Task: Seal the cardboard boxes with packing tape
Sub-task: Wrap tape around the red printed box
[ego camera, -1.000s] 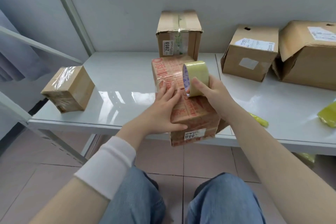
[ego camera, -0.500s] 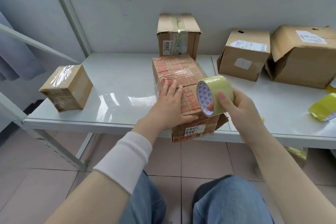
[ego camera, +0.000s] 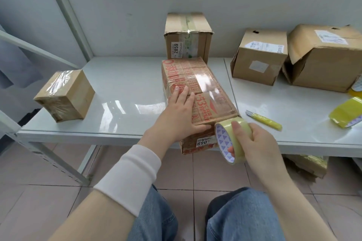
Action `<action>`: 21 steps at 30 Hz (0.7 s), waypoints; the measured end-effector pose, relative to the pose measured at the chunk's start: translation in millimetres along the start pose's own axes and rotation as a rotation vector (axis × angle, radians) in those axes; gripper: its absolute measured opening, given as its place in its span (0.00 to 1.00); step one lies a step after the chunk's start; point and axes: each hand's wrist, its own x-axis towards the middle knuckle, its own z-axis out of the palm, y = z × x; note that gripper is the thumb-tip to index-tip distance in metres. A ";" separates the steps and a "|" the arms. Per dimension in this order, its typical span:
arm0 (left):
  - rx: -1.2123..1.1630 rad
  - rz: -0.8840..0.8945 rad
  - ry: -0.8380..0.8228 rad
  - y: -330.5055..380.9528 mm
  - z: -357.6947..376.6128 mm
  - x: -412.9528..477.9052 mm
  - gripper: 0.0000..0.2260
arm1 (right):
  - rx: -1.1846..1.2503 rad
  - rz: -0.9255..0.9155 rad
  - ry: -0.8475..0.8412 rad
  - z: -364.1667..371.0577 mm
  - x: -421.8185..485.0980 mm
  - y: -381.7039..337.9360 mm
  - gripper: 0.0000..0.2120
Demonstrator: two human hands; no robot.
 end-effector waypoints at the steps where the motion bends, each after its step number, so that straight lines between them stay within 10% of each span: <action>1: 0.000 -0.001 -0.001 -0.2 -0.2 1.0 0.46 | 0.011 0.012 -0.009 2.5 -0.3 2.1 0.13; 21: -0.320 0.216 0.247 -20.7 26.8 -6.5 0.43 | -0.010 0.009 0.004 4.7 1.4 25.9 0.08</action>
